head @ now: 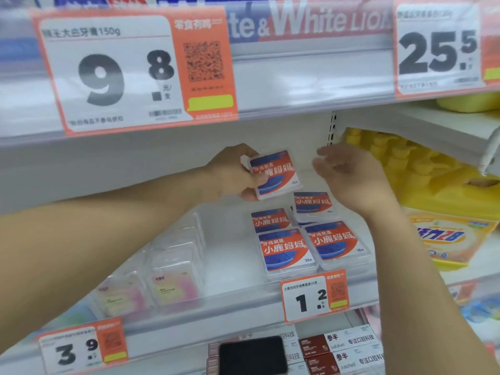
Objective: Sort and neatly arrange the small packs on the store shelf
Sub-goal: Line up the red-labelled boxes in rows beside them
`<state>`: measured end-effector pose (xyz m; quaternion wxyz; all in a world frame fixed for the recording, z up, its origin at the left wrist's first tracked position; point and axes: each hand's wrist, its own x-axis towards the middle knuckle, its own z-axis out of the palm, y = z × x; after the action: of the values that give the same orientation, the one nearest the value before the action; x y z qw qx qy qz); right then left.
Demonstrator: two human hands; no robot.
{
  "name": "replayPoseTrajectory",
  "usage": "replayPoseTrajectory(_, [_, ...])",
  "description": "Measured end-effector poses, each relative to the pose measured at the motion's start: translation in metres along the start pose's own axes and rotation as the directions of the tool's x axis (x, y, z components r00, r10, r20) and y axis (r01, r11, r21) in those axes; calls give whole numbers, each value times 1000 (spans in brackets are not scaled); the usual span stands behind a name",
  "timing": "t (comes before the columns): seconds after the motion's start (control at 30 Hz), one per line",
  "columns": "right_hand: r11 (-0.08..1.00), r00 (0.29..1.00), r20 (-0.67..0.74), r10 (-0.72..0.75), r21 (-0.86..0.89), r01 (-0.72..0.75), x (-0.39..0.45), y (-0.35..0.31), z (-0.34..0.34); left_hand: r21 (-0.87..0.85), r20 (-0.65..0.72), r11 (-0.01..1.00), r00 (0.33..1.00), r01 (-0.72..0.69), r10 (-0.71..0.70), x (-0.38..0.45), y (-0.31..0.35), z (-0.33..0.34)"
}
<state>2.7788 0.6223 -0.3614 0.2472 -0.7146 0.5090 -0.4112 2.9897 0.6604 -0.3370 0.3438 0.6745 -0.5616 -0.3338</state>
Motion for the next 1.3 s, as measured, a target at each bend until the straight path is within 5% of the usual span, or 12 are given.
replayPoseTrajectory(0.1, [973,982,88,167,-178,-150,3,28,-2,238,3,969,998,62,-64,11,-8,15])
replayPoseTrajectory(0.2, [953,943,172,286,-157,-260,1,42,0,288,85,944,977,163,-194,19,-9,24])
replayPoseTrajectory(0.43, [934,872,336,356,-162,-318,8,50,6,486,178,852,933,193,-313,29,-16,24])
replayPoseTrajectory(0.9, [929,860,366,355,-239,-282,7,46,-5,426,295,884,893,195,-339,23,-17,26])
replayPoseTrajectory(1.3, [936,848,405,343,-223,-272,4,39,-4,457,255,888,948,58,-193,7,-16,28])
